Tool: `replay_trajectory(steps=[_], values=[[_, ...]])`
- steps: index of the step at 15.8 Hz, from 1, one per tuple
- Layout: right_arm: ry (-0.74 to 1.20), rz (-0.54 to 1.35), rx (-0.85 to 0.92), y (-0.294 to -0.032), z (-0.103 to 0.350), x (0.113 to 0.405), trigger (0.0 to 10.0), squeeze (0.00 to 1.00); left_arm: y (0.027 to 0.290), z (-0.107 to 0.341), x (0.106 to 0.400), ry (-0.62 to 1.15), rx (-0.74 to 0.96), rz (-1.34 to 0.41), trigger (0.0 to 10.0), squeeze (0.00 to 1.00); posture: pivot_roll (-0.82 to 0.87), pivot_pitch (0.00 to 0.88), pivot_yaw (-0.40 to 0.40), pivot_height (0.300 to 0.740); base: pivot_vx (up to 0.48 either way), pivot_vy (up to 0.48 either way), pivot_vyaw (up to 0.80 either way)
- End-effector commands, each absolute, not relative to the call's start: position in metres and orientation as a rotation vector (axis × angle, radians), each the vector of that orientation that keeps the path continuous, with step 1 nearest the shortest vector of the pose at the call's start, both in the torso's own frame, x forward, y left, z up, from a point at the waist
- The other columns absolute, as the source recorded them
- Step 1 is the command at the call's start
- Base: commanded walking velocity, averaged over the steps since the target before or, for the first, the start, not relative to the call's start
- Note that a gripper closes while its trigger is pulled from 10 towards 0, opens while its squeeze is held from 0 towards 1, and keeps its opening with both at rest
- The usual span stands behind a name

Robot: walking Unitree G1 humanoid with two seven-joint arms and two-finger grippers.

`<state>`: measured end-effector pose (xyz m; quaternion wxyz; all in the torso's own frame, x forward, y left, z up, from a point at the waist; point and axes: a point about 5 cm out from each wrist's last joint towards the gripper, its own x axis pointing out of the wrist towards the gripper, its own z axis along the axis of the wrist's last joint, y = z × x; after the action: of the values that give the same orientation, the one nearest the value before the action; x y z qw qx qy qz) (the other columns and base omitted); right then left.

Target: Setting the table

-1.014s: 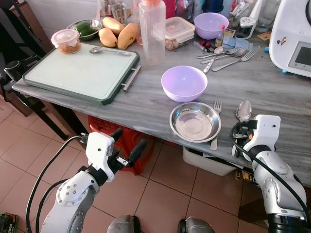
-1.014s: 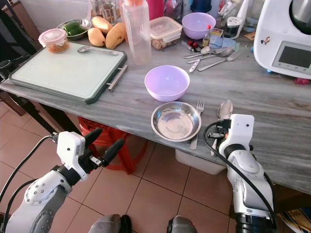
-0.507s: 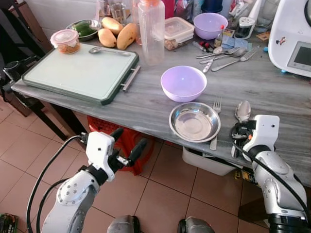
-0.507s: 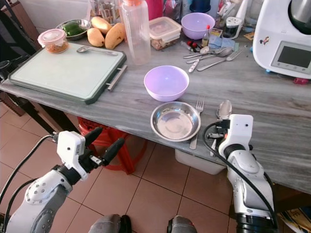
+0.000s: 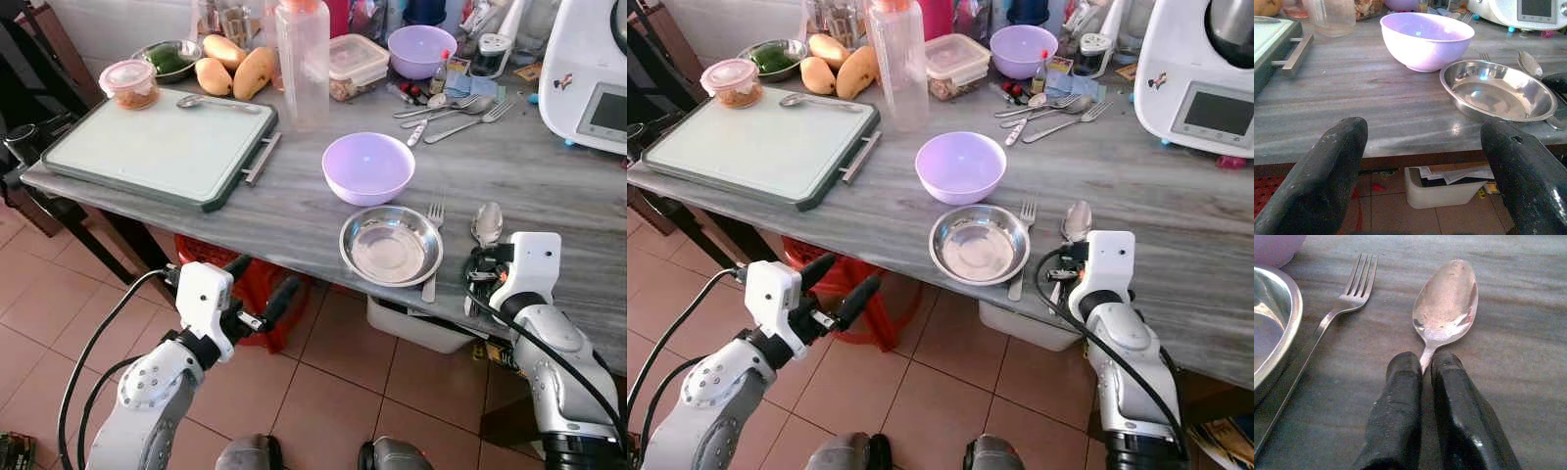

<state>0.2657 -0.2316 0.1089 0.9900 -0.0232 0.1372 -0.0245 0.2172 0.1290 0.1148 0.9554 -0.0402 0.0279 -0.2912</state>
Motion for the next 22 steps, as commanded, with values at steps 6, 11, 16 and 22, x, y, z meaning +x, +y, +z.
replay_trajectory(steps=[6,11,16,22], values=[[0.302,-0.026,-0.056,-0.229,0.099,0.266,10.0,1.0,0.131,0.113,0.219,0.064,-0.067,-0.578,10.0,0.0,0.01,0.088,0.079,0.74,0.0,0.0,0.0],[0.276,-0.041,-0.07,-0.23,0.104,0.266,10.0,1.0,0.131,0.113,0.219,0.059,-0.07,-0.574,10.0,0.0,0.01,0.086,0.075,0.74,0.0,0.0,0.0],[0.158,-0.096,-0.054,-0.236,0.121,0.267,10.0,1.0,0.13,0.113,0.22,0.055,-0.074,-0.571,10.0,0.0,0.0,0.081,0.074,0.74,0.0,0.0,0.0],[0.089,-0.135,-0.064,-0.238,0.13,0.268,10.0,1.0,0.13,0.113,0.221,0.048,-0.074,-0.57,10.0,0.0,0.0,0.066,0.071,0.74,0.0,0.0,0.0]])
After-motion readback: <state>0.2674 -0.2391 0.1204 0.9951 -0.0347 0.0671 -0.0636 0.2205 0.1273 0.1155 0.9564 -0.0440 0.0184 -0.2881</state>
